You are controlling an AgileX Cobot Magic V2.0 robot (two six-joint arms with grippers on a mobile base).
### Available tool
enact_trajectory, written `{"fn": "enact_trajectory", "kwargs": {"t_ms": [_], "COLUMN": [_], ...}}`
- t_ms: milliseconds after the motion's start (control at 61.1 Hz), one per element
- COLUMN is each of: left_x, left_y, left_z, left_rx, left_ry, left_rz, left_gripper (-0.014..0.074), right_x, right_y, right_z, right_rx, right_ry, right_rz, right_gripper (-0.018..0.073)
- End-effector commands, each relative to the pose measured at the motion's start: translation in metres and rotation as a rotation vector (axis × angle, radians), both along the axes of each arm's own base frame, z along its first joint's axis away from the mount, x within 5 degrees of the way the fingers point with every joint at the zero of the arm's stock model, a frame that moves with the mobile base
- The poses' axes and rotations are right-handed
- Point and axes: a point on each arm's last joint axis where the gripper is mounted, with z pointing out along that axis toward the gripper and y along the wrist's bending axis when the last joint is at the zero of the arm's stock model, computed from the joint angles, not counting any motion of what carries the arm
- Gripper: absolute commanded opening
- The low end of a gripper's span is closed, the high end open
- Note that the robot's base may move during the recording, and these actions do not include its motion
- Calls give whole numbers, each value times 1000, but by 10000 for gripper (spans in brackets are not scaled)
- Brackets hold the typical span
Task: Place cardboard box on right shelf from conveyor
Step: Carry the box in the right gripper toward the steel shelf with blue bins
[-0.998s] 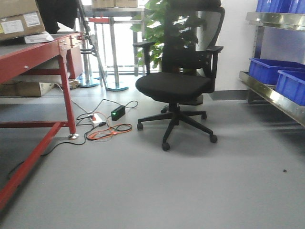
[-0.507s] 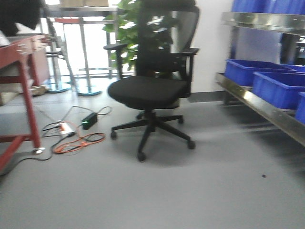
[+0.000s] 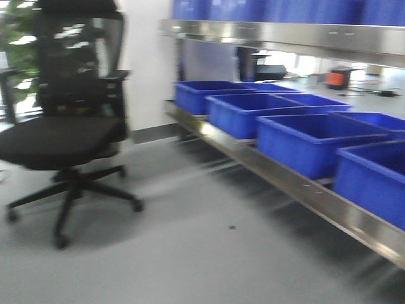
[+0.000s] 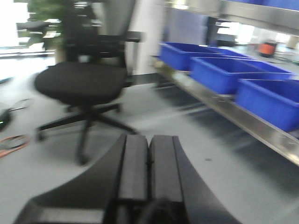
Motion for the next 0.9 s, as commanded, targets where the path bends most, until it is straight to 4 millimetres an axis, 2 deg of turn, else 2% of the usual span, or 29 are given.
{"fn": "enact_trajectory", "kwargs": {"t_ms": [0,883], "left_x": [-1,-1], "left_y": [0,0], "left_z": [9,9], "left_rx": [-16,-16], "left_ry": [-91,-91], "left_rz": [3,3], "left_gripper": [-119,-119], "right_x": [-4,-4], "right_y": [0,0], "right_z": [21,21], "right_rx": [-6,-6], "right_ry": [-140,-140], "right_rz": [-2,-2], "right_gripper": [375,375]}}
